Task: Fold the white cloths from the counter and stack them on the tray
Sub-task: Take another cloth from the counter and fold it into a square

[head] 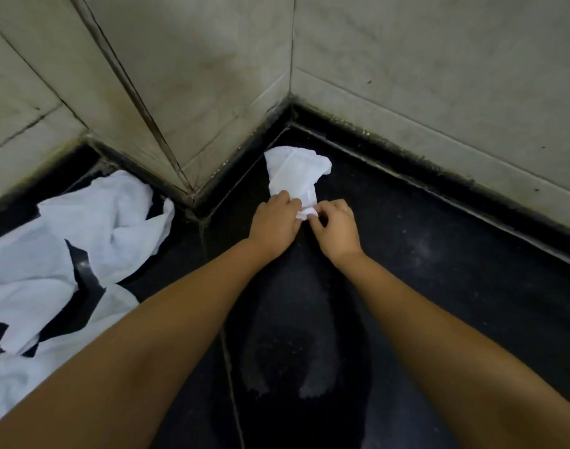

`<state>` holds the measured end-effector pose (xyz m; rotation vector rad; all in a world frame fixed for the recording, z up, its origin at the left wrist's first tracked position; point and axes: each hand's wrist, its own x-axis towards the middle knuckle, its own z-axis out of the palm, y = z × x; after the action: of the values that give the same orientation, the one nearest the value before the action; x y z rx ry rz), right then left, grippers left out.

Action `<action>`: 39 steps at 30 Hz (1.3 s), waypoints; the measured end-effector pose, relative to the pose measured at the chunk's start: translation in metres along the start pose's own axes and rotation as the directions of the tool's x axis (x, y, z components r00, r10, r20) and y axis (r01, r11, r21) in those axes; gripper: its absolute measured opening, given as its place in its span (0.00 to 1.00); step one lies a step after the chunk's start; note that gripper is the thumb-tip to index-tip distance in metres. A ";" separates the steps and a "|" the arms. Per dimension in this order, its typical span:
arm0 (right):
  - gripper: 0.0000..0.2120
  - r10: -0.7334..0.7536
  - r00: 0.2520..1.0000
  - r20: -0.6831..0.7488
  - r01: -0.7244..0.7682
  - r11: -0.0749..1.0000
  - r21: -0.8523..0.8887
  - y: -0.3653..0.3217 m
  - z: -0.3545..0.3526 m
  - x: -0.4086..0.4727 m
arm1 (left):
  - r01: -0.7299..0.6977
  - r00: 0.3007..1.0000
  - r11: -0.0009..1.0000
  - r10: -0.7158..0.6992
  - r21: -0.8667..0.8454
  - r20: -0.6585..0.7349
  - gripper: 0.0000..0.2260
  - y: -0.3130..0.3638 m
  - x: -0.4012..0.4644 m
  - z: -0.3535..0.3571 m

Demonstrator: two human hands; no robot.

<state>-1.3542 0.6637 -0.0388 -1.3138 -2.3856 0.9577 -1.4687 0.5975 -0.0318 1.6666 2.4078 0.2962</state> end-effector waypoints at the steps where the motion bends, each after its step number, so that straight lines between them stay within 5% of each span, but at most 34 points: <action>1: 0.07 -0.027 1.000 -0.013 0.027 0.998 0.056 -0.001 -0.004 -0.007 | -0.015 0.999 1.000 0.015 -0.008 -0.029 0.13 -0.001 -0.005 -0.003; 5: 0.01 -0.081 0.994 -0.077 0.098 0.962 0.254 -0.005 -0.035 -0.038 | -0.095 0.991 0.995 0.092 -0.025 -0.093 0.14 -0.001 -0.024 -0.018; 10: 0.09 0.030 0.975 -0.222 0.076 0.887 0.456 -0.006 -0.103 -0.075 | -0.124 0.973 0.984 0.095 -0.128 -0.208 0.12 0.013 -0.054 -0.043; 14: 0.08 0.078 0.950 -0.304 0.109 0.828 0.551 0.010 -0.157 -0.116 | -0.161 0.977 0.961 0.122 -0.226 -0.174 0.10 0.041 -0.083 -0.058; 19: 0.11 0.139 0.954 -0.267 0.055 0.792 0.608 0.052 -0.201 -0.180 | -0.052 0.992 0.872 -0.010 -0.488 -0.124 0.05 0.095 -0.137 -0.062; 25: 0.09 0.154 0.957 -0.245 0.026 0.796 0.605 0.093 -0.256 -0.234 | -0.043 0.959 0.798 -0.136 -0.601 -0.249 0.04 0.175 -0.176 -0.070; 29: 0.10 0.147 0.931 -0.334 0.112 0.757 0.644 0.110 -0.293 -0.265 | -0.076 0.905 0.631 -0.282 -0.772 -0.320 0.03 0.228 -0.199 -0.083; 34: 0.10 0.112 0.929 -0.354 0.137 0.783 0.607 0.150 -0.305 -0.318 | -0.073 0.968 0.267 -0.215 -0.961 -0.133 0.05 0.263 -0.247 -0.059; 36: 0.10 0.118 0.955 -0.273 0.060 0.824 0.564 0.178 -0.295 -0.348 | 0.016 0.985 0.269 -0.170 -0.963 -0.031 0.06 0.266 -0.276 -0.028; 39: 0.07 0.194 0.978 -0.082 -0.133 0.870 0.475 0.224 -0.267 -0.400 | 0.198 0.978 0.435 -0.145 -0.878 0.149 0.06 0.263 -0.320 0.021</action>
<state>-0.8486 0.5317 0.0505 -1.3451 -1.8061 1.3492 -1.1166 0.3898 0.0361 0.8708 1.7427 1.2221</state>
